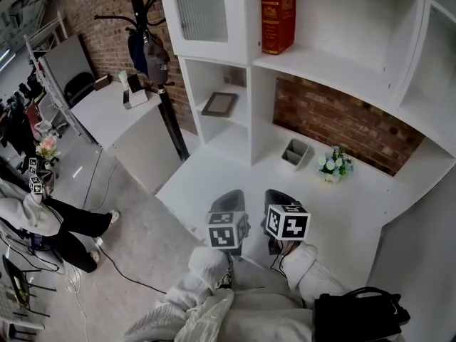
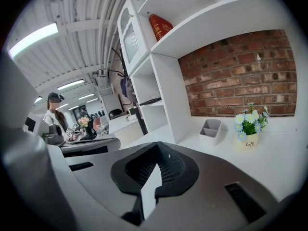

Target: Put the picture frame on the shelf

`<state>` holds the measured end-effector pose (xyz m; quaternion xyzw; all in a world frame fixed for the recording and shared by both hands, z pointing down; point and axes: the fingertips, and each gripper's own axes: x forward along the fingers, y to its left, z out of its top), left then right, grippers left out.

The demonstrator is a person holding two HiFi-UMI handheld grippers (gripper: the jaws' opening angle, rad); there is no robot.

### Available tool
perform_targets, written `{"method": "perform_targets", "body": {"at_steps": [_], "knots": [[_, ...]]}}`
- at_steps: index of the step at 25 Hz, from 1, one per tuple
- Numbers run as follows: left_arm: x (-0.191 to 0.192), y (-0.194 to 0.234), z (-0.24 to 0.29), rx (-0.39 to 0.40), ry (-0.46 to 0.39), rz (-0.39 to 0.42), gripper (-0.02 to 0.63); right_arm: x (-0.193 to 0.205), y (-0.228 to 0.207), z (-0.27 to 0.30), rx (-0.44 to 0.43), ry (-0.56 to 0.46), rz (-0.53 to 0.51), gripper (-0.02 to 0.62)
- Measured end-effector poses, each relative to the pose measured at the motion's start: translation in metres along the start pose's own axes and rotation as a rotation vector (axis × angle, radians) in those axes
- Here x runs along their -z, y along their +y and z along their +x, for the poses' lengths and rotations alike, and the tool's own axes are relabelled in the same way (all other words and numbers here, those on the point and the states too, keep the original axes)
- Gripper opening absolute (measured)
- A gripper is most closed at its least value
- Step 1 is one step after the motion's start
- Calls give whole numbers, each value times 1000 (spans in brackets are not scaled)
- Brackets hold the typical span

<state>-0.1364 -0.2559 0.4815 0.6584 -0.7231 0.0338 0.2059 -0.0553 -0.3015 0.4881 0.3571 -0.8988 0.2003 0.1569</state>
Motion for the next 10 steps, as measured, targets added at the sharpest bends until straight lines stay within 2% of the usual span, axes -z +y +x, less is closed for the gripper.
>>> {"method": "perform_targets", "body": {"at_steps": [10], "knots": [[0, 3, 6, 7, 6, -7, 9, 1, -4, 4, 15, 18, -1, 25]]}}
